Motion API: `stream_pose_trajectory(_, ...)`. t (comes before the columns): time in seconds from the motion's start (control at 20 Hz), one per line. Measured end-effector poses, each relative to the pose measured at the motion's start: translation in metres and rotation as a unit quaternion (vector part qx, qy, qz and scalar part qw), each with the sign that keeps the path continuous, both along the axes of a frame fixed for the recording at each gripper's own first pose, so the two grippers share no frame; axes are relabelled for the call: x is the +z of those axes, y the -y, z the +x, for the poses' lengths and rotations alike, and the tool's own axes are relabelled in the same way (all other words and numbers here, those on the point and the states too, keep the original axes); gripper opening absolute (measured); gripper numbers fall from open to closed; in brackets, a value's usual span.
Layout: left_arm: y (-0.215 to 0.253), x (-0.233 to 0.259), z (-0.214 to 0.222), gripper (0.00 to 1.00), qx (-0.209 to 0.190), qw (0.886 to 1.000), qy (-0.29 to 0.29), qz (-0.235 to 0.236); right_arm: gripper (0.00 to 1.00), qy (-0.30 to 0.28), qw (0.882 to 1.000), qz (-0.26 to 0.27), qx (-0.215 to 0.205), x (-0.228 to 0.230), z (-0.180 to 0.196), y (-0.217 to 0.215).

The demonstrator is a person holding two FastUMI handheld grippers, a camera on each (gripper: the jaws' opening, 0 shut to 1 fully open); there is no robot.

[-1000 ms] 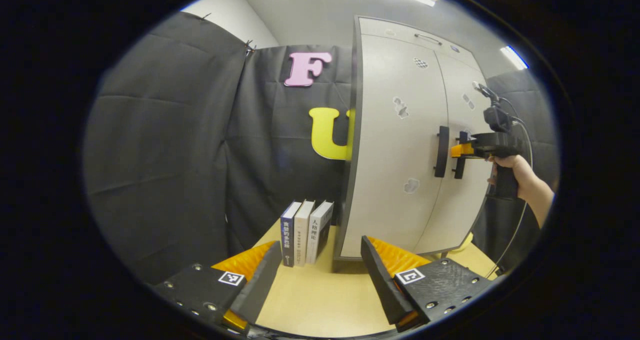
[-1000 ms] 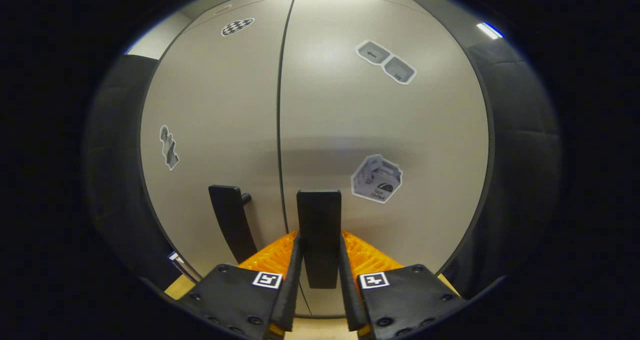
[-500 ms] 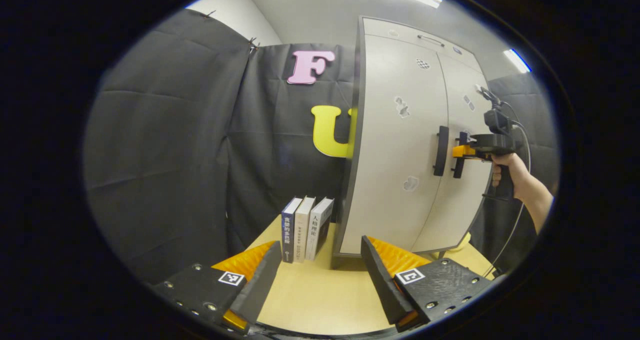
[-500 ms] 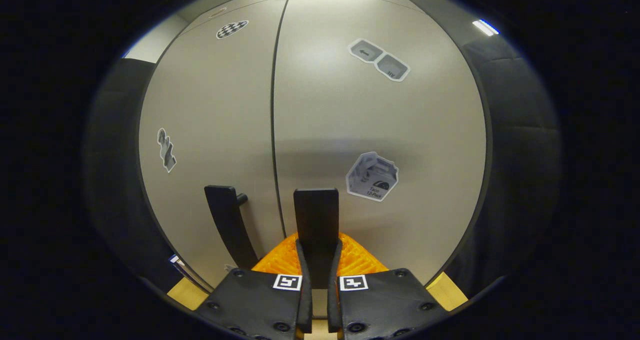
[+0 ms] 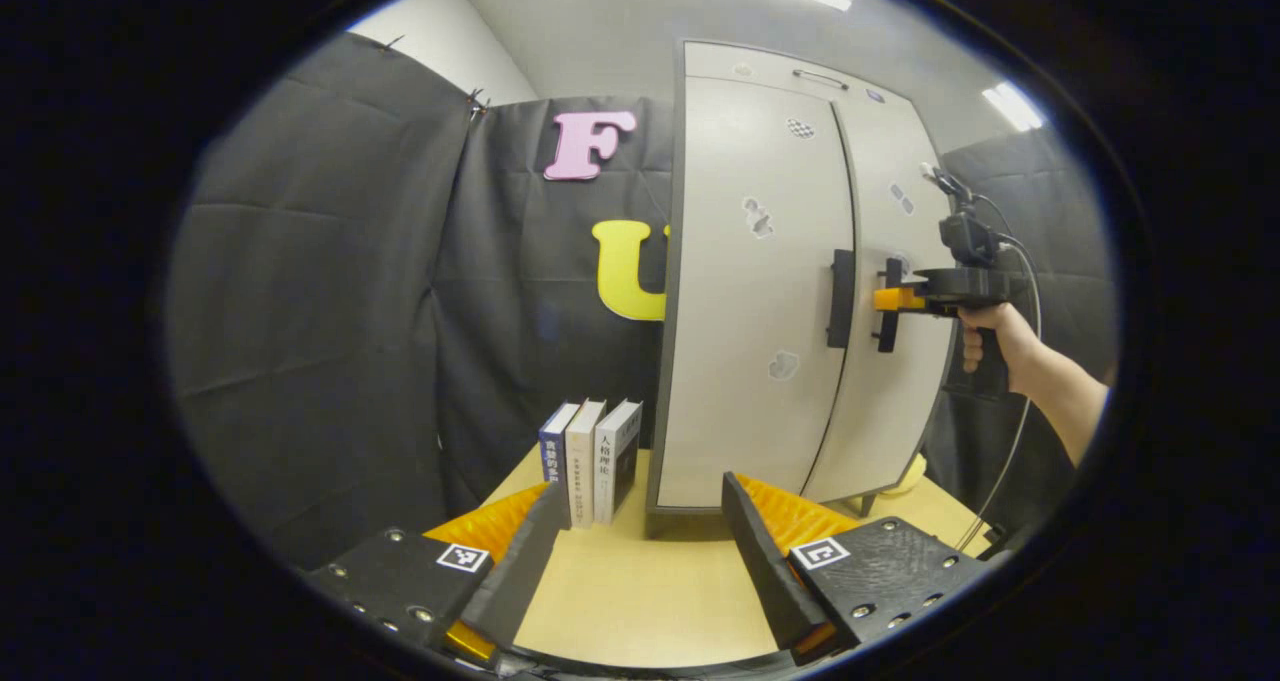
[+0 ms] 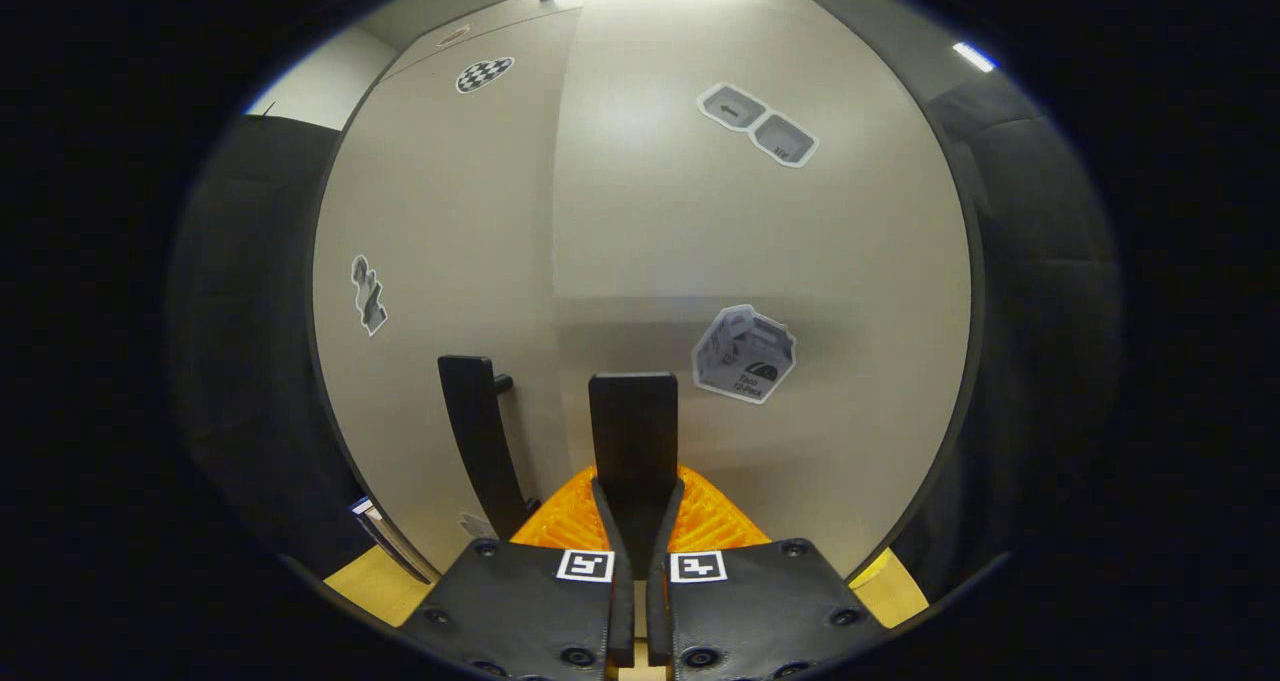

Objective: Open the right door of the double-door shoe cabinet with the right hand, and open the left door with the left hand.

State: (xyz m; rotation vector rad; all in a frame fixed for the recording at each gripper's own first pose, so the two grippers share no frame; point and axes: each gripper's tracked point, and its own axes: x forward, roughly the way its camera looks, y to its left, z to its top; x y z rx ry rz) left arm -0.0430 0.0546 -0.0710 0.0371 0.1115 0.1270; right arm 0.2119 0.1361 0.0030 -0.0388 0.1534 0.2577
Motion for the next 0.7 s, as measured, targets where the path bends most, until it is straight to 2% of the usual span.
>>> stream_pose_trajectory(0.7,0.02,0.005,-0.019,0.93,0.005,1.0,0.006,-0.007,0.07,-0.01,0.999,0.01,0.051,0.001,-0.055,0.029)
